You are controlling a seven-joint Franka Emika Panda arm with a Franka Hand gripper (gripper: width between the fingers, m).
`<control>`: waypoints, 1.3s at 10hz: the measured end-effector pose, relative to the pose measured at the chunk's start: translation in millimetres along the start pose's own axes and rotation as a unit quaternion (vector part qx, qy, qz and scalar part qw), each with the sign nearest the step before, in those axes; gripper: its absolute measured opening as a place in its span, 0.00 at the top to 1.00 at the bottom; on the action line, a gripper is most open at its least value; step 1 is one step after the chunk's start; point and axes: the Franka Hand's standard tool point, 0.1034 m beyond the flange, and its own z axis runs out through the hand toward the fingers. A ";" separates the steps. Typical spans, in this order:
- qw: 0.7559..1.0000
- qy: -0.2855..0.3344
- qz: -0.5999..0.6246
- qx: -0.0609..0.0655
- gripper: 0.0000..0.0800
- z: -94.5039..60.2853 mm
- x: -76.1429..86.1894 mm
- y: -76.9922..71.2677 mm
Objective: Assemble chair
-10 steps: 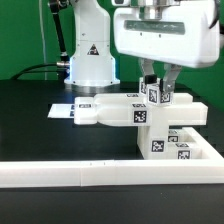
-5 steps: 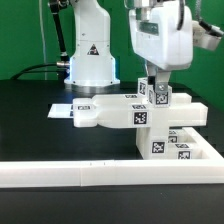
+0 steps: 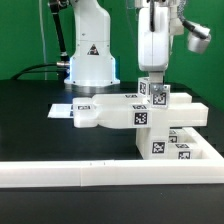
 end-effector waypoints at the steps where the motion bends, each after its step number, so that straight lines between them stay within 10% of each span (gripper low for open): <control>1: 1.000 0.000 -0.003 0.000 0.55 0.1 -0.3 0.1; 3: 0.997 0.001 -0.073 -0.007 0.23 0.1 -0.2 2.0; 7: 0.966 0.000 -0.260 -0.005 0.19 -1.0 -4.1 2.7; 13: 0.850 0.001 -0.526 -0.003 0.19 0.8 -2.5 1.7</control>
Offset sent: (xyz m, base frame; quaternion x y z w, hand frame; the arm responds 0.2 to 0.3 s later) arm -0.0018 0.0073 -0.0003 -0.0019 -0.0059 -0.0641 0.9979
